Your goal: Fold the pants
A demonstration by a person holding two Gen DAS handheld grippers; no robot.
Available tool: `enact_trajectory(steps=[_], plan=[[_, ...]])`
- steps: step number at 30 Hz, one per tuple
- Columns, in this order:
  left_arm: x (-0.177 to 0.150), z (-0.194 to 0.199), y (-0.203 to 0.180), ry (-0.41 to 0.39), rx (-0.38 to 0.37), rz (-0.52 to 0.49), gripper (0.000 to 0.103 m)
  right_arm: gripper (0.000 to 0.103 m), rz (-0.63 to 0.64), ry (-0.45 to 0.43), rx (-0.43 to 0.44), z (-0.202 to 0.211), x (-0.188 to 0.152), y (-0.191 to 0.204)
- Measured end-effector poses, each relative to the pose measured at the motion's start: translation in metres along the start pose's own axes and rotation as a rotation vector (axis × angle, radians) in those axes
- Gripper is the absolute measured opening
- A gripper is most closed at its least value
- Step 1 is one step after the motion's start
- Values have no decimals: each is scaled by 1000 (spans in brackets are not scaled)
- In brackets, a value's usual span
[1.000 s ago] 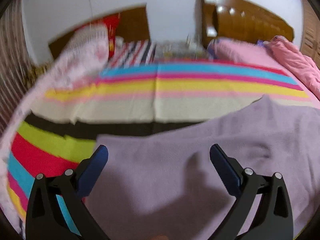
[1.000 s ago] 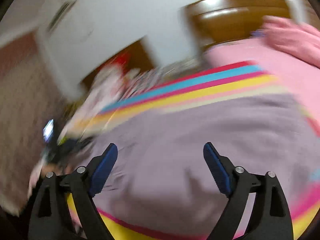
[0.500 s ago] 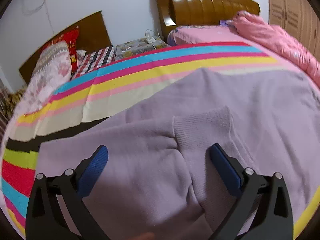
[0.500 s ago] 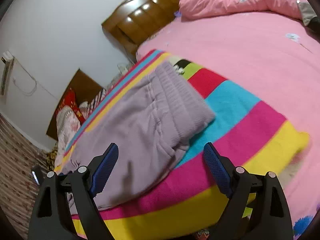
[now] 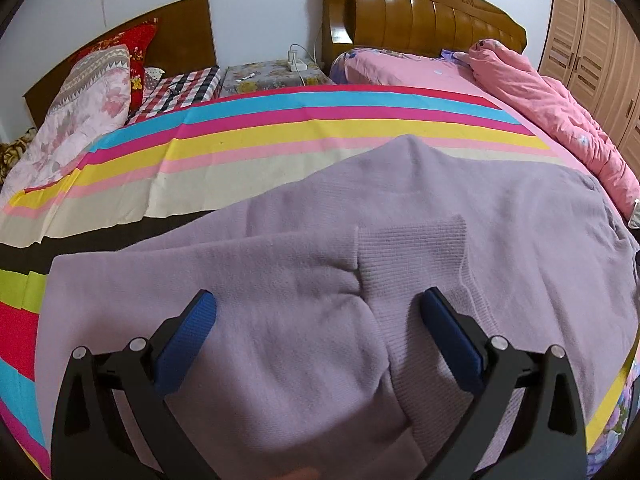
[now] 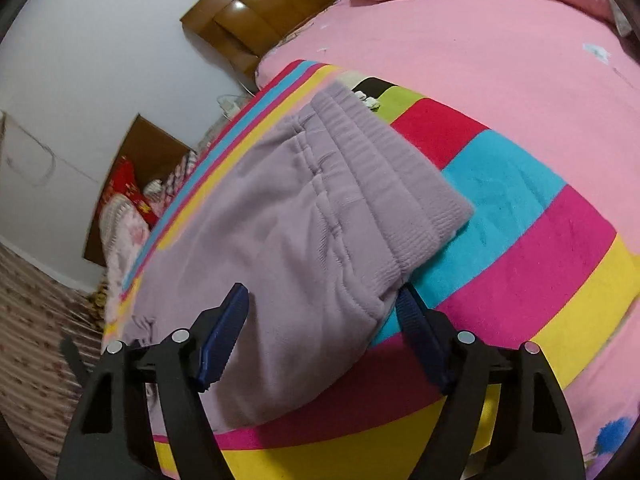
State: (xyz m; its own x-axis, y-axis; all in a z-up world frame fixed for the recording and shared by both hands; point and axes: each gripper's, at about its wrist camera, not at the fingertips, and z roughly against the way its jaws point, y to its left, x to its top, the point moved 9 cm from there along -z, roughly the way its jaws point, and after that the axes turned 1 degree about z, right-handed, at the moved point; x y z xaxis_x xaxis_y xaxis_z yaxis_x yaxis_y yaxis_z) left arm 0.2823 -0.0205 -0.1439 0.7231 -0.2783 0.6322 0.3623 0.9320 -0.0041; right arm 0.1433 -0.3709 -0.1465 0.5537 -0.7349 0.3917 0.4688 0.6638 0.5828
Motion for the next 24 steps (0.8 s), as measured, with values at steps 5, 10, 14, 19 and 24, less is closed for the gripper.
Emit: enact_trajectory(steps=[5, 10, 14, 19, 24], plan=[[0, 0, 1, 0, -1, 0, 102, 67, -25, 19, 24, -1, 3, -5], [0, 1, 1, 0, -1, 0, 102, 67, 34, -5, -71, -8, 4, 4], [0, 1, 1, 0, 0, 1, 102, 36, -12, -35, -57, -9, 4, -5], [1, 1, 1, -1, 2, 0, 102, 28, -82, -100, 32, -9, 1, -9], [1, 1, 1, 0, 1, 1, 102, 28, -216, -124, 146, -7, 2, -16]])
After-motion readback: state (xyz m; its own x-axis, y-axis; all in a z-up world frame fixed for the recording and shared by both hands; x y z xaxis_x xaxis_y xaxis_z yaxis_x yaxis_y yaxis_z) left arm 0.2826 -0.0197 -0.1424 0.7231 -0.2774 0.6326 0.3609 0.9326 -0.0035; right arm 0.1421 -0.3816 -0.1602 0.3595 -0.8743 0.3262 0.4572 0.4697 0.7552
